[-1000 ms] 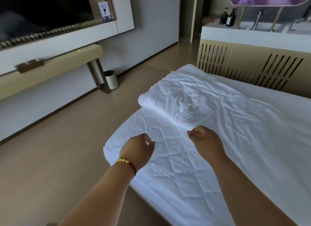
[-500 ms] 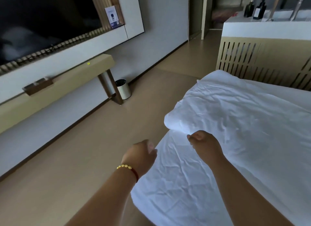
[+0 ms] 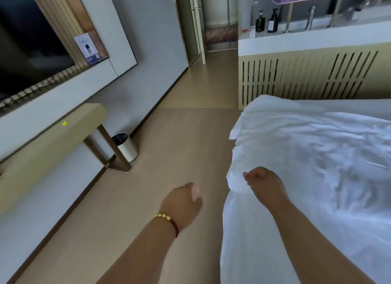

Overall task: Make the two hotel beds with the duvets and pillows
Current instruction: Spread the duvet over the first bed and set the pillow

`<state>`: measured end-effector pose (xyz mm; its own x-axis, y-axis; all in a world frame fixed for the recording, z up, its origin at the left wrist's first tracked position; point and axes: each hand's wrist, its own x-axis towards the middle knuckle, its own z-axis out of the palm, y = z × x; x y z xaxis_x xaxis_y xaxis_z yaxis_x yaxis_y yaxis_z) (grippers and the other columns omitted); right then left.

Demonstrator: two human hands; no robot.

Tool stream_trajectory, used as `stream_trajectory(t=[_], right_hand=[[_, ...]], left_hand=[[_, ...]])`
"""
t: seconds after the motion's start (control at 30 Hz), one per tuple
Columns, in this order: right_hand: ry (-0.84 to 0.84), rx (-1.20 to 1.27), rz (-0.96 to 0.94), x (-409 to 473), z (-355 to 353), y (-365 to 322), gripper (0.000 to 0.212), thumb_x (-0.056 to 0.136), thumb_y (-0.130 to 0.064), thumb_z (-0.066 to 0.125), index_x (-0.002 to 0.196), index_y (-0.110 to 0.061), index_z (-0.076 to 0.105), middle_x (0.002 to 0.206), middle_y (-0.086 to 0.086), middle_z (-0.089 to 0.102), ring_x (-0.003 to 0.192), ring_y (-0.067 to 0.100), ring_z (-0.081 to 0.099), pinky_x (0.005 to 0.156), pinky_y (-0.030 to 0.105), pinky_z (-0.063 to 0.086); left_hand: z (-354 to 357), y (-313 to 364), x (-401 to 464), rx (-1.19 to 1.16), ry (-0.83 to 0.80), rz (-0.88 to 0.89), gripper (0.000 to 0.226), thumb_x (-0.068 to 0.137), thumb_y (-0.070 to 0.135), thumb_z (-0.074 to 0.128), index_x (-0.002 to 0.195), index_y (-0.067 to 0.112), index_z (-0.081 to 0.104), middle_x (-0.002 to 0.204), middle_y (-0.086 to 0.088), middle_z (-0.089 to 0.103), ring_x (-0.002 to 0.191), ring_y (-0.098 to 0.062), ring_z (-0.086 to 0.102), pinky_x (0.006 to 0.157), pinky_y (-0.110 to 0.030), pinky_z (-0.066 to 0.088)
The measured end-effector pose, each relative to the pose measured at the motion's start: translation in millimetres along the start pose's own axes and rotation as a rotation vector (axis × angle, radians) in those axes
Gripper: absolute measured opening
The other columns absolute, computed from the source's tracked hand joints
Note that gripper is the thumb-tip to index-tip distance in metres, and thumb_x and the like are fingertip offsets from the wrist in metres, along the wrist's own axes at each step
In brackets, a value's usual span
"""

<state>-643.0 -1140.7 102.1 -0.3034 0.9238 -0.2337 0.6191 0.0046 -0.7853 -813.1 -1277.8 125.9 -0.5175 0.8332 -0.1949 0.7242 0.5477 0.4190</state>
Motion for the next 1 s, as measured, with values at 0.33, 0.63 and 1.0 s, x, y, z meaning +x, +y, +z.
stream_trajectory(t=[0.33, 0.63, 1.0], right_hand=[[0.066, -0.071, 0.201, 23.9, 103.4, -71.6, 0.031, 0.093, -0.039, 0.049, 0.070, -0.019, 0.051, 0.071, -0.004, 0.056, 0.069, 0.012, 0.055, 0.070, 0.025, 0.041], [0.323, -0.009, 0.554, 107.3, 72.9, -8.3, 0.035, 0.092, -0.032, 0.053, 0.081, 0.001, 0.060, 0.081, 0.019, 0.064, 0.071, 0.027, 0.060, 0.062, 0.030, 0.036], [0.410, 0.102, 0.866, 282.1, 17.7, 45.4, 0.022, 0.094, -0.035, 0.052, 0.090, -0.013, 0.053, 0.089, 0.008, 0.058, 0.078, 0.025, 0.051, 0.069, 0.031, 0.042]], left_hand=[[-72.1, -109.2, 125.0, 0.016, -0.154, 0.177, 0.017, 0.092, 0.036, 0.053, 0.101, 0.023, 0.060, 0.101, 0.007, 0.066, 0.093, -0.013, 0.060, 0.081, -0.026, 0.047], [-22.3, -28.1, 258.1, 0.088, -0.402, 0.450, 0.033, 0.093, 0.041, 0.051, 0.121, 0.025, 0.055, 0.113, 0.009, 0.062, 0.101, -0.009, 0.059, 0.091, -0.027, 0.049], [19.3, 132.1, 497.4, 0.296, -0.454, 0.672, 0.067, 0.093, 0.055, 0.044, 0.148, 0.021, 0.028, 0.155, 0.001, 0.026, 0.134, -0.022, 0.039, 0.110, -0.039, 0.037]])
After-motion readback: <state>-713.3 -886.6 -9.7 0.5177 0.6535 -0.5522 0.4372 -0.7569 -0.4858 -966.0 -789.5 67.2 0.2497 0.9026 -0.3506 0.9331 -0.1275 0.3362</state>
